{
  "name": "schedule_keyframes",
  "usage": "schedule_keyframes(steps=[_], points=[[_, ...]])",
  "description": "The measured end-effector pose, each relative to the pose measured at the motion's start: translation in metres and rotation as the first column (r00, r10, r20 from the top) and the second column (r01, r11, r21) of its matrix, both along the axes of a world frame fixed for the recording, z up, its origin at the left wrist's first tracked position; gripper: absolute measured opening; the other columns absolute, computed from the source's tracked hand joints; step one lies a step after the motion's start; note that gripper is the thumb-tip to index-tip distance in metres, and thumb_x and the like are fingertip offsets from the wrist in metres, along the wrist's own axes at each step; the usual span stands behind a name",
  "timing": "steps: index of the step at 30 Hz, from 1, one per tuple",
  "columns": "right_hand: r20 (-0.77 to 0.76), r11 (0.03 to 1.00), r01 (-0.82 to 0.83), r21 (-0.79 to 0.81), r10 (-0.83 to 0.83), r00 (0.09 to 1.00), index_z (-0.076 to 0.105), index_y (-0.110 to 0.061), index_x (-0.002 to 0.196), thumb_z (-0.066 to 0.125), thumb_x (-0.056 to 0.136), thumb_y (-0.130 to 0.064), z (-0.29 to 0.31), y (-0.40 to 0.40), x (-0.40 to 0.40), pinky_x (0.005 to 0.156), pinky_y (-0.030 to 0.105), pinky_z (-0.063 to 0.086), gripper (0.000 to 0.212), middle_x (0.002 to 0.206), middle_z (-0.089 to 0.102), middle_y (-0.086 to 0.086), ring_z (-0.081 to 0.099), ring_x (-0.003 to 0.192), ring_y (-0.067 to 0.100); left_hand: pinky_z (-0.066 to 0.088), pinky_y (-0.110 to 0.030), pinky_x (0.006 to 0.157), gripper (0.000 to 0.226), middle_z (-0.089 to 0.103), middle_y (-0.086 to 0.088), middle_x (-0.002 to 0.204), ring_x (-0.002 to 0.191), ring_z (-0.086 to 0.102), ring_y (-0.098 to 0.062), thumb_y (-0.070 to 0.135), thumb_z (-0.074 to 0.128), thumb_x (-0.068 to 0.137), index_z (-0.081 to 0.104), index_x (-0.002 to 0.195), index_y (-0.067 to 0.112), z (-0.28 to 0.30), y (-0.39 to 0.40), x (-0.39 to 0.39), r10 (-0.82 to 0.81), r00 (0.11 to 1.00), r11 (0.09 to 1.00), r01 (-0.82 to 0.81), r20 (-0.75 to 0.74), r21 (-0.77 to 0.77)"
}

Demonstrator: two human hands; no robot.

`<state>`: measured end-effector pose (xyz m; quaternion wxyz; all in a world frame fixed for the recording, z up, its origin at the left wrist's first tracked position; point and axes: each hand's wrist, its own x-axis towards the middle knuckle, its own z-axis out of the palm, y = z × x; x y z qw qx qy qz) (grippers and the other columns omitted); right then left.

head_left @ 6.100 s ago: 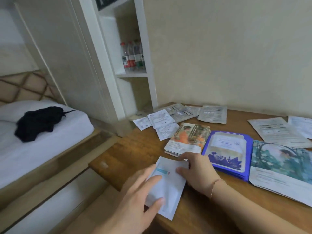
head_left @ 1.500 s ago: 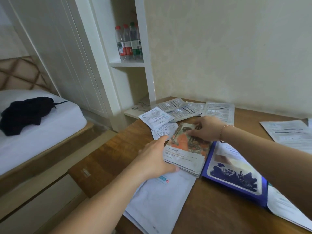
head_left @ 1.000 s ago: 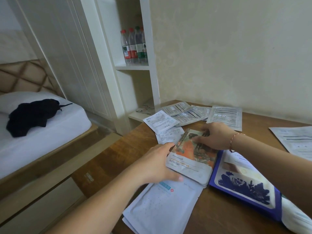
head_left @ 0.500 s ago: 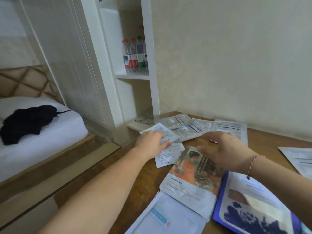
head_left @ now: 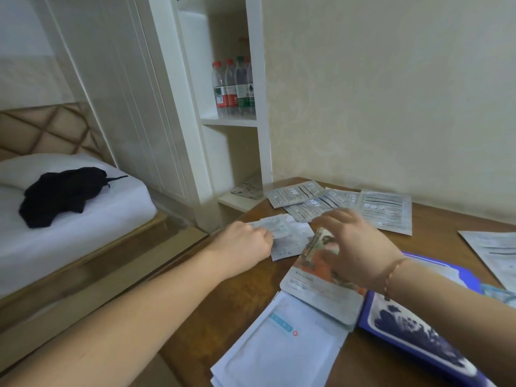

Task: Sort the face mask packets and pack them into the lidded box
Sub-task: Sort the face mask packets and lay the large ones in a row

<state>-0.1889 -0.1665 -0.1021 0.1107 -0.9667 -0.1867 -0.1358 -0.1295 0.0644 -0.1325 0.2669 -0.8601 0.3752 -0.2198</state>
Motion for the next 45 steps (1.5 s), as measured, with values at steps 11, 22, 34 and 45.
schedule_keyframes(steps=[11,22,34,45], points=[[0.26,0.923,-0.208,-0.323,0.297,0.919,0.068,-0.02,0.075,0.078,0.064,-0.013,-0.013,0.07,-0.052,0.05,0.033,0.052,0.016,0.061,0.065,-0.002,0.061,0.05,0.024,0.058,-0.029,0.061,0.017,0.073,0.004,0.092,0.078,0.069,-0.012,0.031,0.067,0.087,0.074,0.097,0.018,0.001,0.032,-0.115,-0.153,0.988,0.818,0.124,-0.004,-0.562],[-0.414,0.779,0.225,0.586,0.049,0.909,0.069,-0.017,0.107,0.07,0.086,-0.013,0.032,0.033,-0.096,0.04,0.024,0.049,0.021,0.077,0.071,0.001,0.062,0.041,0.014,0.06,-0.028,0.076,0.051,0.071,0.013,0.113,0.104,0.068,-0.006,0.035,0.077,0.075,0.057,0.122,0.037,-0.022,0.021,-0.206,-0.474,0.753,-0.121,-0.569,-0.456,-0.814],[0.032,0.968,0.074,0.24,-0.084,0.996,0.069,-0.021,0.113,0.068,0.086,-0.031,-0.032,0.014,-0.114,0.085,0.031,0.051,0.029,0.114,0.065,-0.002,0.059,0.104,0.019,0.034,-0.013,0.097,0.06,0.043,0.037,0.126,0.126,0.034,0.006,0.077,0.046,0.081,0.054,0.127,0.038,-0.06,0.035,-0.218,-0.113,0.88,0.334,-0.403,-0.461,-0.852],[0.029,0.975,-0.209,-0.069,0.211,0.977,0.062,-0.041,0.114,0.036,0.08,-0.083,-0.062,0.011,-0.141,0.078,0.029,0.053,0.06,0.12,0.06,-0.016,0.057,0.11,0.011,0.04,-0.013,0.094,0.056,0.046,0.033,0.114,0.113,0.048,0.006,0.054,0.077,0.066,0.059,0.118,0.04,-0.056,0.043,-0.226,-0.068,0.85,0.297,-0.482,-0.522,-0.824]])
